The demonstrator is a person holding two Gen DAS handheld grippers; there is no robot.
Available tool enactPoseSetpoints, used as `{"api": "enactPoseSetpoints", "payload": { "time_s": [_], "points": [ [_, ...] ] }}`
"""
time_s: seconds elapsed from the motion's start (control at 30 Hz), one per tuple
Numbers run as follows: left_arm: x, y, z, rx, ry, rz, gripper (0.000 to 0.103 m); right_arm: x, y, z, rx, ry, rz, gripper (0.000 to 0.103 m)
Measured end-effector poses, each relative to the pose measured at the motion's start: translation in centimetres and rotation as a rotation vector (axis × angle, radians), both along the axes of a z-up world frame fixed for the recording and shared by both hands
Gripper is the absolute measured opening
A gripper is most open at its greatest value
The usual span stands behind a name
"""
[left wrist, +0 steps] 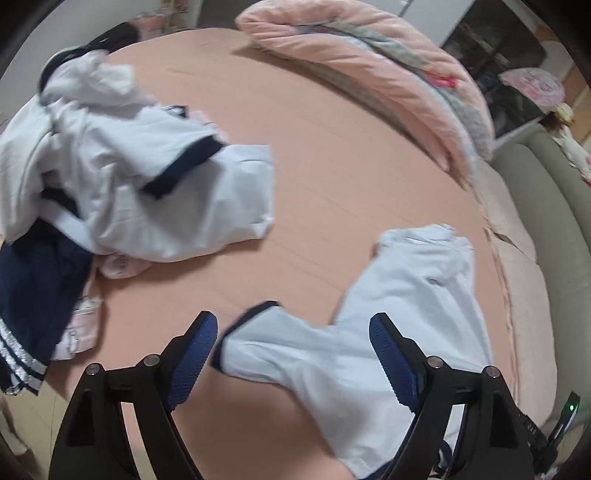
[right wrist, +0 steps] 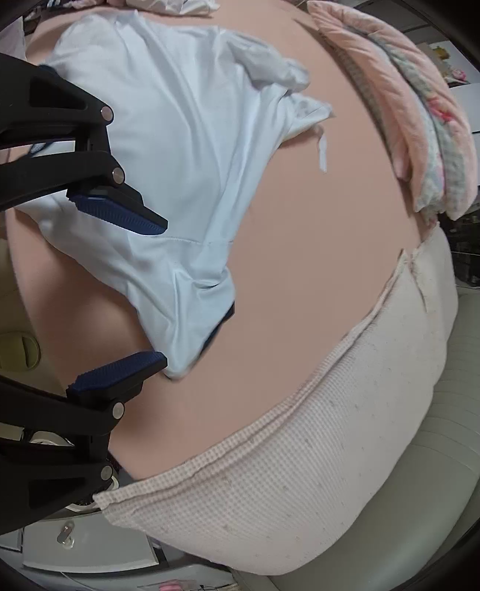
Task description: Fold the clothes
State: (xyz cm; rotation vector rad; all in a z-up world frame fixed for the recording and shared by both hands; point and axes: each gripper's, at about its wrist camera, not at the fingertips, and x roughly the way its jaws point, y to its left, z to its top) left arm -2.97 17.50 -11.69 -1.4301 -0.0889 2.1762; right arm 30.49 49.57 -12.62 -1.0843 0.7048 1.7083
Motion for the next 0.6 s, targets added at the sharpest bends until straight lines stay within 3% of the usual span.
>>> {"api": "enactPoseSetpoints", "payload": {
  "time_s": [0.3,0.6],
  "points": [
    [-0.1,3.7,0.7,0.009,0.012,-0.096,0.084,-1.1,-1.2,3.8,0.098,-0.002,0.073,0.065],
    [-2.1,8.4,-0.5,-0.043,0.020,-0.192,0.084,-5.5,0.7,2.5,0.055,0.030,0.204,0.066]
  ]
}}
